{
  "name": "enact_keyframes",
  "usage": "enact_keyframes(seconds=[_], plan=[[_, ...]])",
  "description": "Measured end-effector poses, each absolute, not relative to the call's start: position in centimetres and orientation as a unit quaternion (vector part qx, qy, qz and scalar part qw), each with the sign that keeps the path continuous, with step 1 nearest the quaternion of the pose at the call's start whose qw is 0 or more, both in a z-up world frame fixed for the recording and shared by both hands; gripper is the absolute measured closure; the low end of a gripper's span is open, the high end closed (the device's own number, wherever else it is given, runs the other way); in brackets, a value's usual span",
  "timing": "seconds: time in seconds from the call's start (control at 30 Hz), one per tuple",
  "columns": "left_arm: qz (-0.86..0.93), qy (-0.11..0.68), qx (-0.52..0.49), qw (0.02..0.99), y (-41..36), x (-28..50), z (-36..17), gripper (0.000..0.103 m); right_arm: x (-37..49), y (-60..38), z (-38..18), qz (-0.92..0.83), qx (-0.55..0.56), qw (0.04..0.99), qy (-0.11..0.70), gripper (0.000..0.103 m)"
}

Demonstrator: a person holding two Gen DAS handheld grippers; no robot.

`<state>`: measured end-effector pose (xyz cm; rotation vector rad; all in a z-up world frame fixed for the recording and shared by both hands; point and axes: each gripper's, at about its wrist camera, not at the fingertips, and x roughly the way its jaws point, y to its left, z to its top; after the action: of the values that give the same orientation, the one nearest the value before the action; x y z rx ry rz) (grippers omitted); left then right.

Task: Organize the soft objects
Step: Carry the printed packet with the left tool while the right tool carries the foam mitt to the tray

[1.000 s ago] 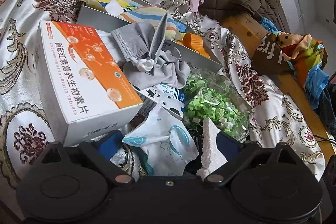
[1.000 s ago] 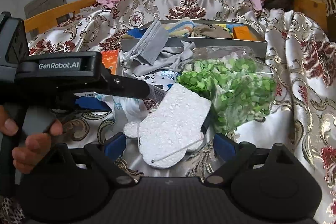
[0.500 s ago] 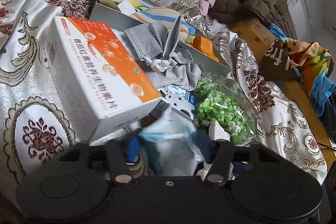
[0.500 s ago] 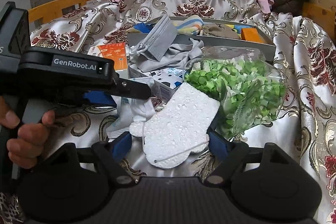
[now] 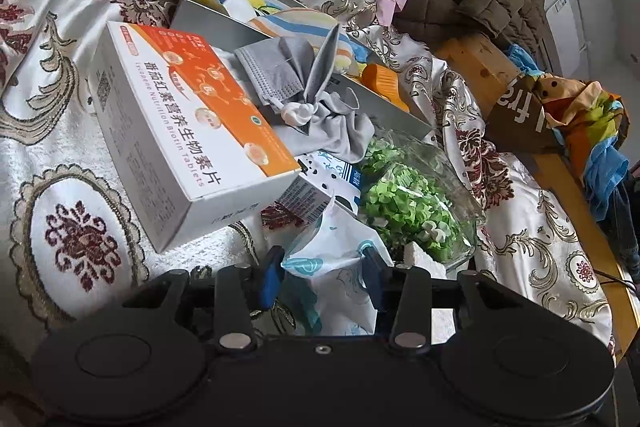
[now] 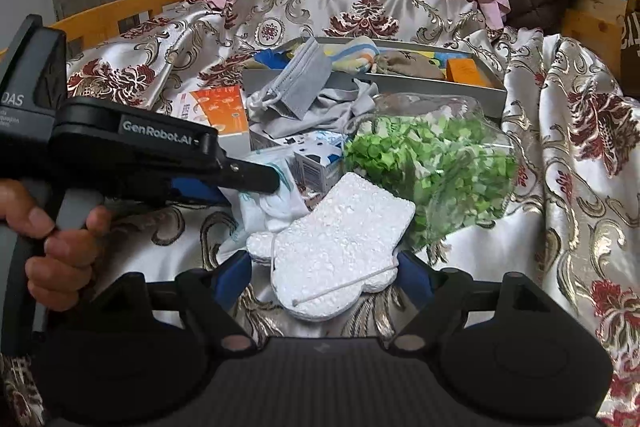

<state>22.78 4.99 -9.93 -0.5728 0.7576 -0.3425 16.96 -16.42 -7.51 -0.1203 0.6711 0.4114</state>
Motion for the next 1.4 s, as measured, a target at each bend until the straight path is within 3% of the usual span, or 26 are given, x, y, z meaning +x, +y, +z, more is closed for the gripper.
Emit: enact_keyframes(seconds=[0.9,1.17,1.4], plan=[[-0.173,0.257,-0.265,0.913,5.4,16.8,-2.4,0.060,12.9,-19.7,-1.8,0.182,-0.009,0.964,0.193,0.021],[-0.173,0.220,-0.262,0.924,6.4,19.2,1.3,0.060,16.4,-19.1,1.3,0.208,-0.010,0.964,0.165,0.021],[-0.158,0.207,-0.238,0.936,8.5,26.3,4.1,0.060,24.0,-17.4,4.3,0.223,-0.041,0.960,0.162,0.021]])
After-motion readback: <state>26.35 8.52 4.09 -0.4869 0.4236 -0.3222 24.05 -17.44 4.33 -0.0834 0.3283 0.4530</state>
